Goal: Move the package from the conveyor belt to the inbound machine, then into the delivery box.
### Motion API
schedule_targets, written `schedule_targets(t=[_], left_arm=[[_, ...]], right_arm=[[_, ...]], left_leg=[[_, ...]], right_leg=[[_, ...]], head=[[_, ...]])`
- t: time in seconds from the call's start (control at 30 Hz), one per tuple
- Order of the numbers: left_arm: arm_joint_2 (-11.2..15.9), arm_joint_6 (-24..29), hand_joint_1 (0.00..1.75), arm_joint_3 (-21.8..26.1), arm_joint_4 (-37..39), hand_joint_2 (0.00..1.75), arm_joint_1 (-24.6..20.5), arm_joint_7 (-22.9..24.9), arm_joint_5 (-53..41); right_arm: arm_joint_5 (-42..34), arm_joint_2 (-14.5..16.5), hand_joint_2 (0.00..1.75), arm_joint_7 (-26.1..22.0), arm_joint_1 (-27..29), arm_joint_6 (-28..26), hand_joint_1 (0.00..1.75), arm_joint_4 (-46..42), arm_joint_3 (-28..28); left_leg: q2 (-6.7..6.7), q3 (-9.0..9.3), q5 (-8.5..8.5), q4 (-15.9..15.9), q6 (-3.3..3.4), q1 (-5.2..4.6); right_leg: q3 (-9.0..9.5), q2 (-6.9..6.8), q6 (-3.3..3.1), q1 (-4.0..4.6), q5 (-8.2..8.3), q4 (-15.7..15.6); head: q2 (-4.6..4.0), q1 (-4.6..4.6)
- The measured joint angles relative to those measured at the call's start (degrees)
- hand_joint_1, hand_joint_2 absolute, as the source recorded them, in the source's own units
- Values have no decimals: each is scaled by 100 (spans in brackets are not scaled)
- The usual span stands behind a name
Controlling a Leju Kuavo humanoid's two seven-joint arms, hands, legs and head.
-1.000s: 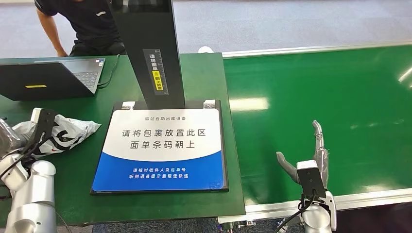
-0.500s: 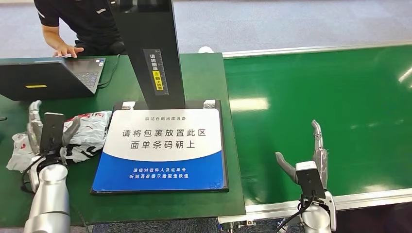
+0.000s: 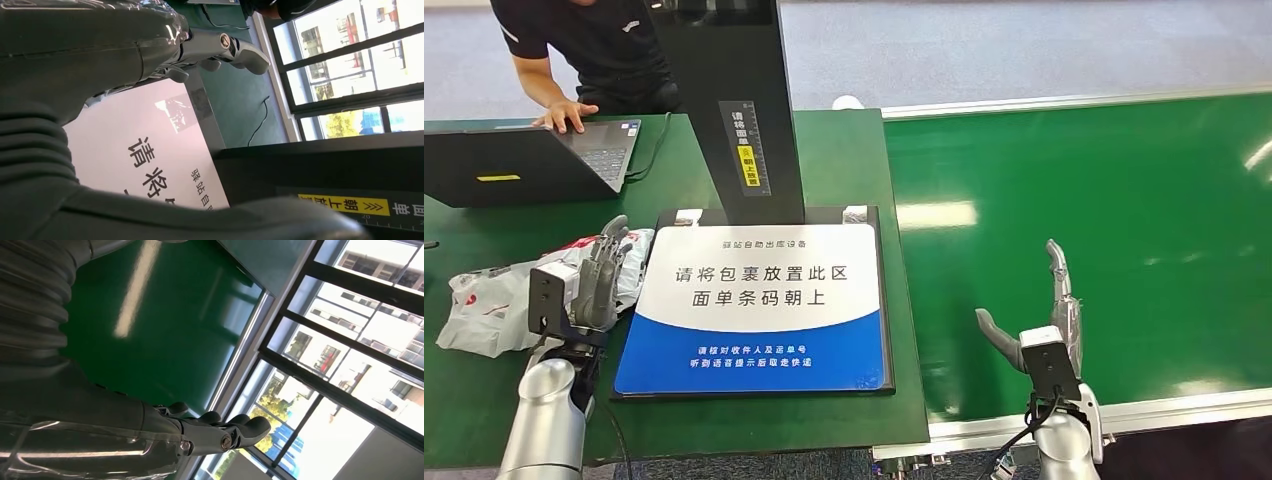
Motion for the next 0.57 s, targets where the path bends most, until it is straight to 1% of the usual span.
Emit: schedule_targets(t=[0.17,0.23,0.3,0.37,0.43,0.47,0.57], left_arm=[[0,-7,0,-23,-8,0,13,0,12],[0,-125,0,-28,-14,0,17,-4,111],[-1,-284,0,-52,-17,87,19,-6,223],[-5,-230,0,-108,-15,175,17,2,223],[-26,-14,0,-158,-4,175,-5,-30,237],[-40,-9,0,-171,0,175,-16,-87,325],[-79,-467,0,-207,-19,175,8,-323,770]], right_arm=[[0,0,175,-1,-8,0,0,40,2],[-1,0,175,-2,-9,-2,0,48,2],[-3,0,175,-3,-9,-5,0,49,14],[-2,0,175,4,-7,-14,0,47,42],[5,0,175,34,5,-24,0,37,62],[9,0,175,53,14,-22,0,28,66],[-1,0,175,74,31,25,0,9,70]], left_leg=[[0,0,0,0,0,0],[0,0,0,0,0,-1],[0,0,0,0,0,-1],[0,0,0,1,0,-1],[1,0,0,1,0,-1],[1,0,0,0,0,-1],[1,0,0,0,0,-1]], right_leg=[[0,0,0,-1,0,0],[0,0,0,-1,0,0],[0,0,0,-1,0,0],[-1,0,0,0,0,0],[-2,1,0,0,0,0],[-2,1,0,0,0,0],[-1,1,0,-1,0,0]], head=[[0,0],[0,0],[0,0],[0,0],[0,-1],[0,-1],[0,-1]])
